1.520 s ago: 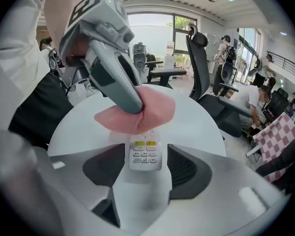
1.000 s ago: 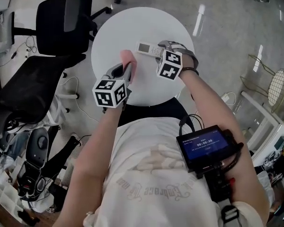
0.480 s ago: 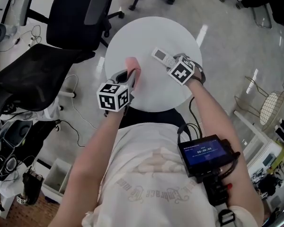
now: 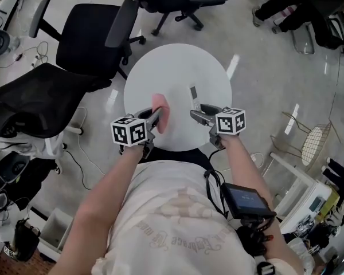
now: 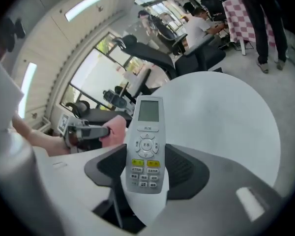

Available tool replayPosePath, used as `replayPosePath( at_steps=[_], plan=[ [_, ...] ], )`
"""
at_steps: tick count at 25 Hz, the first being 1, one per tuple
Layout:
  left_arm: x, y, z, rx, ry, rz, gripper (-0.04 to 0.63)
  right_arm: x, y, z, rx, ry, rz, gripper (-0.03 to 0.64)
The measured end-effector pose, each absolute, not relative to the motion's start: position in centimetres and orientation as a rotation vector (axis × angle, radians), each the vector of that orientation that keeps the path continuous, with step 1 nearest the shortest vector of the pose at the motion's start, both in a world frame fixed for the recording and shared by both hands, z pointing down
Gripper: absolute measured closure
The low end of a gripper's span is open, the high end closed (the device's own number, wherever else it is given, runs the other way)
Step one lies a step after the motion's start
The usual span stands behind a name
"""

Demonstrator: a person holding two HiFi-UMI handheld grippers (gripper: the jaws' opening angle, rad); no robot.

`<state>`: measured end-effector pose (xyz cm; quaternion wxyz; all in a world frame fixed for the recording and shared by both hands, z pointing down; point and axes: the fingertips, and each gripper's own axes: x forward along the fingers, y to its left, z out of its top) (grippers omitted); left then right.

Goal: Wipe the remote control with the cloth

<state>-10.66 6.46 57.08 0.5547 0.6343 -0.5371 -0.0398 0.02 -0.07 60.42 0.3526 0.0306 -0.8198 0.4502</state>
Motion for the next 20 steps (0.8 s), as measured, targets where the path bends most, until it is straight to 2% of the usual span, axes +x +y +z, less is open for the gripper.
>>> replayPosePath(
  at_steps=[8,20],
  plan=[
    [-6.9,3.6,50.0,1.594,-1.006,-0.427,0.571,-1.8,-2.0,49.6,-0.023,-2.531,1.519,0.362],
    [-2.5,1.0,43.8,1.796,-0.808,-0.415,0.571,-2.1,-3.9,44.9,0.008,-2.759,1.792,0.362]
  ],
)
